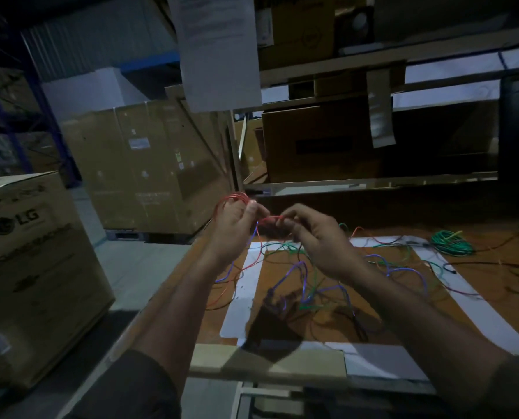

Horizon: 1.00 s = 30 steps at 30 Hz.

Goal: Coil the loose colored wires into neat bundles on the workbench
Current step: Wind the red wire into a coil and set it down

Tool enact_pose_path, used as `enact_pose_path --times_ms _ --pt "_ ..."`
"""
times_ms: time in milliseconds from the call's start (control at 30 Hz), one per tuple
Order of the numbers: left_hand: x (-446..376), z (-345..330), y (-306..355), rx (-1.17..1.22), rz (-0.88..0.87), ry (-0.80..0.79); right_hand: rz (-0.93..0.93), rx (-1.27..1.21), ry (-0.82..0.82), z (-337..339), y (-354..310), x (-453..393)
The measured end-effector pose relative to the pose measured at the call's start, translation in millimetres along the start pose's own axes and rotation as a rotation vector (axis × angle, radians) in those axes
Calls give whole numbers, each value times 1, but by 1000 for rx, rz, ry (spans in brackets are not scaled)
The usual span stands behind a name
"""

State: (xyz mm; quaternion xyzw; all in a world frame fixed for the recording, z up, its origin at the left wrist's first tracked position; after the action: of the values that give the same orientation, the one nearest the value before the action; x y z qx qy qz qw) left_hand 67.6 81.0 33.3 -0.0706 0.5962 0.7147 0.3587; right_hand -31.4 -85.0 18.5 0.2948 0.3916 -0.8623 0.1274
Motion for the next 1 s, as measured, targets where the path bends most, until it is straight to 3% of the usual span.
enact_pose_path --times_ms 133,267,333,400,500,600,667,833,1000 --pt "9 -14 5 139 133 -122 -96 -145 156 -1 15 -26" --pt "14 -9 15 853 316 -344 -127 -229 182 -8 18 -39" --pt "12 1 25 1240 323 -448 -174 -226 151 -16 24 -39" --pt "6 16 33 1531 256 -386 -206 -145 69 -26 33 -37" --pt "-1 35 41 1690 135 -51 -231 -32 -97 -39 46 -25" --pt "-6 48 44 1593 -58 232 -159 94 -186 -40 51 -12" --pt "-8 49 43 1418 -92 286 -90 195 -211 -37 50 -7" --pt "-3 17 21 713 -52 198 40 170 -173 -24 22 -12" --pt "2 -12 10 479 25 82 93 200 -231 -25 8 -14"
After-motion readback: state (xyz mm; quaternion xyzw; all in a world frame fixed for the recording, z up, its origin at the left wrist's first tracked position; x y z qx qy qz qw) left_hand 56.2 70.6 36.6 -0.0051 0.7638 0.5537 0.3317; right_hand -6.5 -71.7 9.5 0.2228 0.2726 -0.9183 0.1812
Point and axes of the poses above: each hand's wrist, its own x-axis away from the middle knuckle, its own z-axis out of the back of the hand, y = z × x, the point moved 1 cm from there along -x, towards the middle knuckle, and after that the axes turned 8 degrees about x, right-handed, at the moved point
